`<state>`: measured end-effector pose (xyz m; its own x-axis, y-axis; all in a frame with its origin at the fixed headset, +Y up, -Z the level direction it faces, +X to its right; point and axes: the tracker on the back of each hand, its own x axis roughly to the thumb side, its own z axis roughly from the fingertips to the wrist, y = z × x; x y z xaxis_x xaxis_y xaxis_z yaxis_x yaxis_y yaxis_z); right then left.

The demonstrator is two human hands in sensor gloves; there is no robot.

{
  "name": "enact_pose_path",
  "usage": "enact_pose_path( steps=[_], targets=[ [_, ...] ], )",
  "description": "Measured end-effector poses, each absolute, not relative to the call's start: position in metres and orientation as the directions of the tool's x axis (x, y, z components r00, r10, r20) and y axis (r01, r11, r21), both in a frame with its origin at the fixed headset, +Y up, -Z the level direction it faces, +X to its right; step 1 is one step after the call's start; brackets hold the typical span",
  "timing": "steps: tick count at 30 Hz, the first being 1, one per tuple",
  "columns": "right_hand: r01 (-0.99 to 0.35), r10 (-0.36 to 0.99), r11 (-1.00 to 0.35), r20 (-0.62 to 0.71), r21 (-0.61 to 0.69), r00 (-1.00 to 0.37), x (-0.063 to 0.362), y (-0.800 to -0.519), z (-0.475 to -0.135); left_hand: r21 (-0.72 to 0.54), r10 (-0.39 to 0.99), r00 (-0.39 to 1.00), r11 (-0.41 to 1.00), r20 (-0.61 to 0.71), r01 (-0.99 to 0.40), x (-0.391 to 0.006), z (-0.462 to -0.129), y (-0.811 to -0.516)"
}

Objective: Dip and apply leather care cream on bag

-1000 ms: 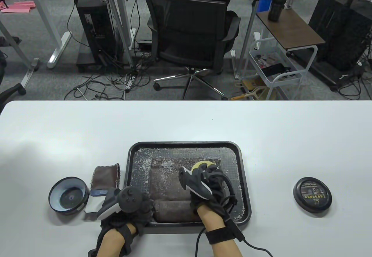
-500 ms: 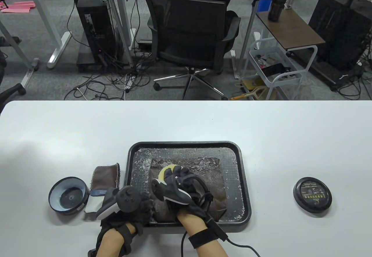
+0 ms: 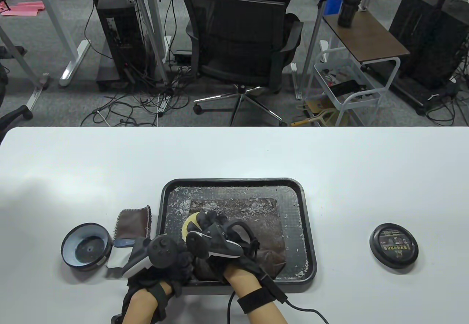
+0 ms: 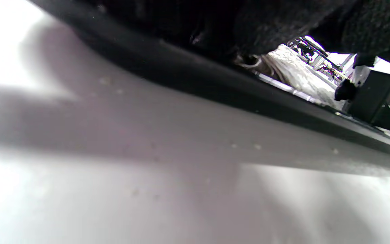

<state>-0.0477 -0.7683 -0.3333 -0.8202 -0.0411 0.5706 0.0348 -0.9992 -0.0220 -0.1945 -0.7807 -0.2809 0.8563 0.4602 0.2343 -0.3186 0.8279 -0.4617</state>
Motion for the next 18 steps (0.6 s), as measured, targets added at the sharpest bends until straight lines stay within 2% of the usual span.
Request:
enact_pose_path(
  steps=[4, 7, 18],
  targets=[
    [0.053, -0.043, -0.999, 0.524, 0.004, -0.851, -0.030, -0.767, -0.337, -0.466, 0.462, 0.857, 0.825, 0.227, -0.321, -0.195, -0.281, -0.781],
    [0.158, -0.138, -0.987, 0.499, -0.003, -0.855, -0.015, -0.767, -0.338, -0.464, 0.455, 0.860, 0.828, 0.230, -0.314, -0.195, -0.281, -0.781],
    [0.186, -0.162, -0.982, 0.370, 0.030, -0.915, 0.060, -0.761, -0.338, -0.465, 0.466, 0.856, 0.823, 0.222, -0.327, -0.196, -0.280, -0.781]
  ],
)
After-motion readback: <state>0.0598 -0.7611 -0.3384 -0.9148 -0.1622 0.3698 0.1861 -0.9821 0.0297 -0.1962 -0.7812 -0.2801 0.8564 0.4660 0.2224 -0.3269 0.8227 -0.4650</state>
